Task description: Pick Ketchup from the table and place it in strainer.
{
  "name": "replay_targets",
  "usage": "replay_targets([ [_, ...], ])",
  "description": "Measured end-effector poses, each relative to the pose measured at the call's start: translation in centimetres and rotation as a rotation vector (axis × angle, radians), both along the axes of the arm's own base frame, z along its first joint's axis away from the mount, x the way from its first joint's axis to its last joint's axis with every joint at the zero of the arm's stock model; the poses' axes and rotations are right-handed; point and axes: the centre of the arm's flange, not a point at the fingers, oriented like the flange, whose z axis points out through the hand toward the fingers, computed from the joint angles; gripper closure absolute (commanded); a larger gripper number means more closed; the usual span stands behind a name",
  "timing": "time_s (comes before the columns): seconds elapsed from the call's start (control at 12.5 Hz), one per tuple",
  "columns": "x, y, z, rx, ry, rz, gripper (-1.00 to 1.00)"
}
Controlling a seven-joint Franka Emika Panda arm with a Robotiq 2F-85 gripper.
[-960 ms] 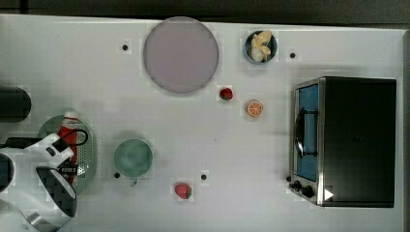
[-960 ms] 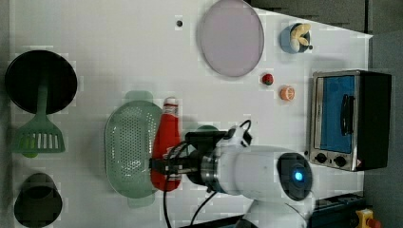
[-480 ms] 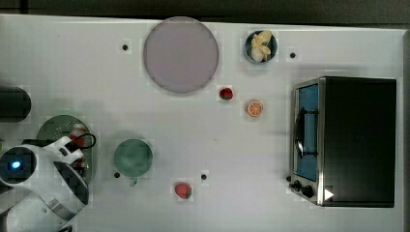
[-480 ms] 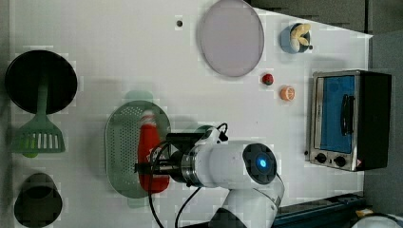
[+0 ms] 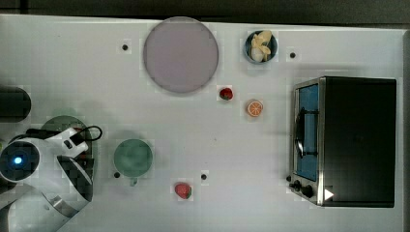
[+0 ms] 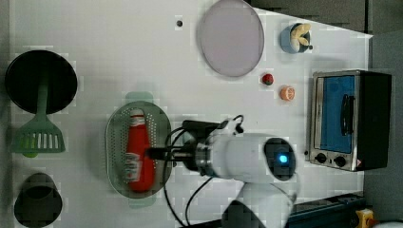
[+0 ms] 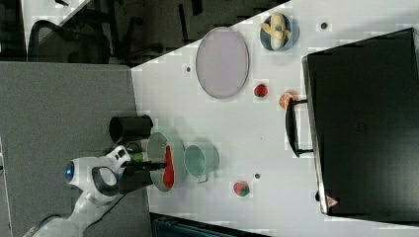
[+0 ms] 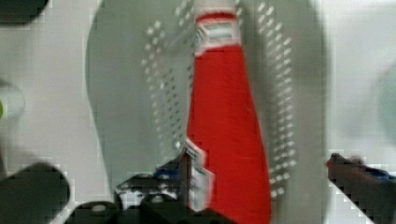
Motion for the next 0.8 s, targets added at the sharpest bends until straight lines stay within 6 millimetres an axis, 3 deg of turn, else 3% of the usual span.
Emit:
replay_targets([
  [0.16, 1.7, -1.9, 3.7, -0.023, -0.069, -0.037, -1.0],
  [0.4, 4.8, -6.8, 10.8, -0.109, -0.137, -0.134, -1.0],
  [0.64, 8.0, -14.4, 18.3, -0.176, -0.191, -0.301, -1.0],
  [0.8, 9.8, -21.3, 22.3, -0.207, -0.196, -0.44, -1.0],
])
